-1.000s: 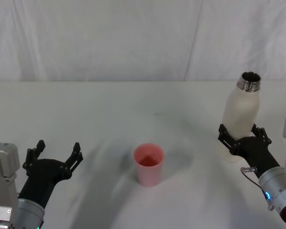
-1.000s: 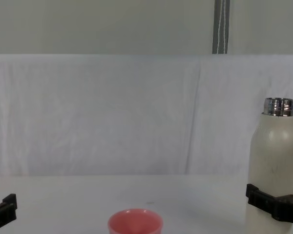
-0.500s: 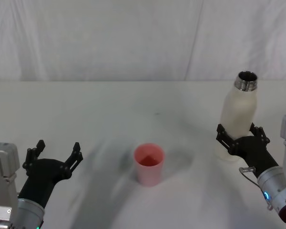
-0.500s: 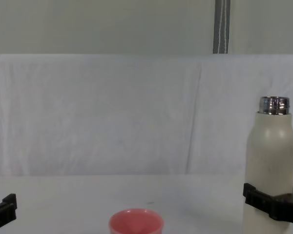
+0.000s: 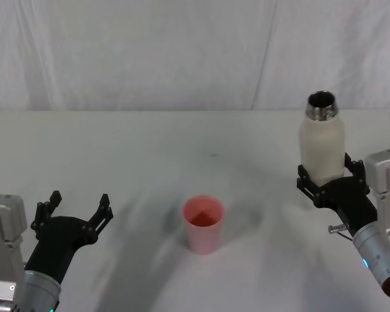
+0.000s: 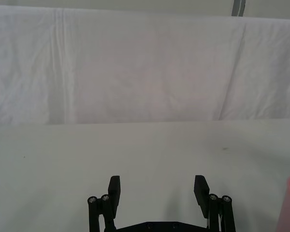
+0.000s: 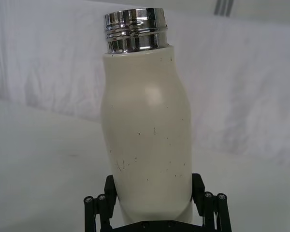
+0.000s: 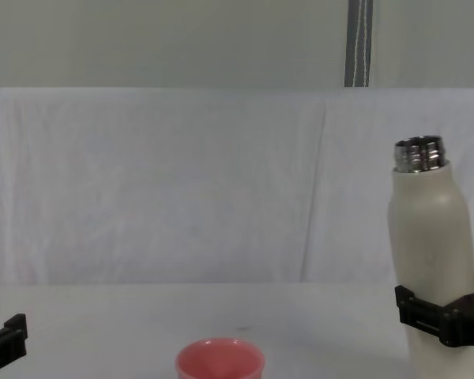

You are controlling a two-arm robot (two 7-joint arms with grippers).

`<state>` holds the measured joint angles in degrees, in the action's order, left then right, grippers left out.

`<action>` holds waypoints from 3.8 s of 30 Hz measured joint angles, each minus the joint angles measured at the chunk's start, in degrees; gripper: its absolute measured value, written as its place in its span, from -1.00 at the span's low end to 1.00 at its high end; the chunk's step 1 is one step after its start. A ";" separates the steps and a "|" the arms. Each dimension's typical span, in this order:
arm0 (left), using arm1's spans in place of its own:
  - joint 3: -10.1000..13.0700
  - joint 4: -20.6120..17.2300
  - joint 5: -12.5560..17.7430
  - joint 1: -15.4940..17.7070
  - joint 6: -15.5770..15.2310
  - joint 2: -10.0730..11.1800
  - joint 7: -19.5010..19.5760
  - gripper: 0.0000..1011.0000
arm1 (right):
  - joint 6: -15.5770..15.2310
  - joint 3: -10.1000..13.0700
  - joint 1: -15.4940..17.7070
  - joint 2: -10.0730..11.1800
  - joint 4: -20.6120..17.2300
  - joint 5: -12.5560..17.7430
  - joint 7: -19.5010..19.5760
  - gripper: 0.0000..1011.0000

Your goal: Grasp the thermos with one hand and pour water into the cup lid.

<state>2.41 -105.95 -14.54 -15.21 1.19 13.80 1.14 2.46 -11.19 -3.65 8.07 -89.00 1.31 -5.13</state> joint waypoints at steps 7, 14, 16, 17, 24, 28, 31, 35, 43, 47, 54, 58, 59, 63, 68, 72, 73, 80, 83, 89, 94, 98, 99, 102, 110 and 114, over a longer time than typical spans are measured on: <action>0.00 0.00 0.00 0.00 0.00 0.00 0.00 0.98 | -0.26 -2.62 0.35 2.61 -2.12 -11.15 2.40 0.90; 0.00 0.00 0.00 0.00 0.00 0.00 0.00 0.98 | -0.31 -4.13 0.85 3.91 -3.14 -18.83 4.17 0.90; 0.00 0.00 0.00 0.00 0.00 0.00 0.00 0.98 | -0.22 -4.66 0.96 4.20 -3.20 -21.44 5.04 0.90; 0.00 0.00 0.00 0.00 0.00 0.00 0.00 0.98 | -0.17 -4.85 0.98 4.28 -3.20 -22.41 5.37 0.90; 0.00 0.00 -0.01 0.00 0.00 0.00 0.00 0.98 | 1.63 -7.70 0.83 5.59 -1.88 -31.65 7.37 0.90; 0.00 0.00 0.00 0.00 0.00 0.00 0.00 0.98 | 2.52 -8.55 0.72 5.91 -0.86 -33.91 7.64 0.90; 0.01 0.00 0.00 0.00 0.00 0.00 0.00 0.98 | 2.98 -9.03 0.69 6.06 -0.21 -35.39 8.11 0.90; 0.00 0.00 0.00 0.00 0.00 0.00 0.00 0.98 | 3.09 -9.61 0.69 6.27 0.25 -37.28 8.89 0.90; 0.00 0.00 0.00 0.00 0.00 0.00 0.00 0.98 | 2.21 -10.60 0.66 6.56 1.11 -42.08 11.79 0.90; 0.00 0.00 0.00 0.00 0.00 0.00 0.00 0.98 | 1.70 -10.83 0.60 6.72 1.33 -43.82 12.96 0.90; 0.00 0.00 0.00 0.00 0.00 0.00 -0.01 0.98 | 1.08 -11.20 0.40 7.05 1.59 -45.95 14.21 0.90; 0.00 0.00 0.00 0.00 0.00 0.00 0.00 0.98 | 0.85 -11.54 0.07 7.40 1.59 -46.93 14.30 0.90; 0.00 0.00 0.00 0.00 0.00 0.00 -0.01 0.98 | 0.82 -11.60 0.00 7.49 1.59 -47.08 14.30 0.90; 0.00 0.00 0.00 0.00 0.00 0.00 0.00 0.98 | 0.71 -11.95 -0.35 7.87 1.51 -47.72 14.21 0.90; 0.00 0.00 0.00 0.00 0.00 0.00 0.00 0.98 | 0.62 -12.39 -0.81 8.45 1.28 -48.40 13.71 0.90; 0.00 0.00 0.00 0.00 0.00 0.00 0.00 0.98 | 0.35 -12.76 -1.12 9.28 0.80 -49.26 13.32 0.90; 0.00 0.00 0.00 0.00 0.00 0.00 0.00 0.98 | 0.29 -12.79 -1.15 9.41 0.71 -49.40 13.29 0.90; 0.00 0.00 0.00 0.00 0.00 0.00 0.00 0.98 | -0.30 -12.96 -1.47 10.34 0.07 -50.44 13.24 0.90; 0.00 0.00 0.00 0.00 0.00 0.00 0.00 0.98 | -0.54 -13.11 -1.63 10.59 -0.06 -50.88 13.24 0.90; 0.00 0.00 0.00 0.00 0.00 0.00 0.00 0.98 | -0.74 -13.48 -1.93 10.93 -0.18 -51.53 13.31 0.90; 0.00 0.00 0.00 0.00 0.00 0.00 0.00 0.98 | -0.87 -13.89 -2.25 11.18 -0.19 -52.25 13.53 0.90; 0.00 0.00 0.00 0.00 0.00 0.00 0.00 0.98 | -0.90 -14.23 -2.46 11.38 -0.20 -52.72 13.82 0.90; 0.00 0.00 0.00 0.00 0.00 0.00 0.00 0.98 | -0.90 -14.38 -2.54 11.46 -0.21 -52.88 13.86 0.90; 0.00 0.00 0.00 0.00 0.00 0.00 0.00 0.98 | -0.91 -14.57 -2.65 11.53 -0.21 -53.10 13.93 0.90; 0.00 0.00 0.00 0.00 0.00 0.00 0.00 0.98 | -0.95 -15.25 -3.12 11.84 -0.21 -53.90 14.28 0.90; 0.00 0.00 0.00 0.00 0.00 0.00 0.00 0.98 | -0.97 -15.56 -3.40 12.01 -0.19 -54.19 14.28 0.90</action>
<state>2.41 -105.95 -14.54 -15.21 1.19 13.81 1.14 1.49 -26.74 -7.05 20.08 -89.19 -52.88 9.15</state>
